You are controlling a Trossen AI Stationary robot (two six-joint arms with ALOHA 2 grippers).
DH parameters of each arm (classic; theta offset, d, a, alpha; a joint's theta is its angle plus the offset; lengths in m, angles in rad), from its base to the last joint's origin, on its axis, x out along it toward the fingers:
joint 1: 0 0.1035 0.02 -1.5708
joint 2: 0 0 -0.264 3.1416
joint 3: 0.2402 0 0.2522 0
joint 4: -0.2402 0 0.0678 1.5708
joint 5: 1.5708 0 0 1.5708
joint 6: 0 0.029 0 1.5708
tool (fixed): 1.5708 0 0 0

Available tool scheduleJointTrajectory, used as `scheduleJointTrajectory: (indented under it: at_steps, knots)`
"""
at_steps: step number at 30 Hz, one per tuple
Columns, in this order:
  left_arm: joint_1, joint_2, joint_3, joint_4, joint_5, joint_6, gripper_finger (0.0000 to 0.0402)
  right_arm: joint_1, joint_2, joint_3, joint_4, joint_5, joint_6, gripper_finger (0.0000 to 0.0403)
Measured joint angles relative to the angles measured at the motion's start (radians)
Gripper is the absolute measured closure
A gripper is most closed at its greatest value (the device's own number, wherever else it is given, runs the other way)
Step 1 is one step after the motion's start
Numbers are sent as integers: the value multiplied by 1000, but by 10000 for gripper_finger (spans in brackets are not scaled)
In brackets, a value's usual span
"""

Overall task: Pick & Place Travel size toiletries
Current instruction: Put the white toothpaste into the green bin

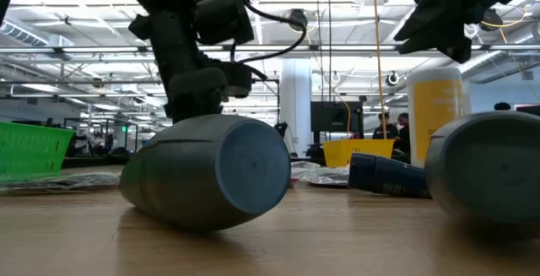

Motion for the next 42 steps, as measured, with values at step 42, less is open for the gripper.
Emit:
scheduleJointTrajectory:
  at_steps: [42]
  knots:
    - [-815,-399,-137,-634,-392,-1918,387,-125,491,27,423,-374,-245,310]
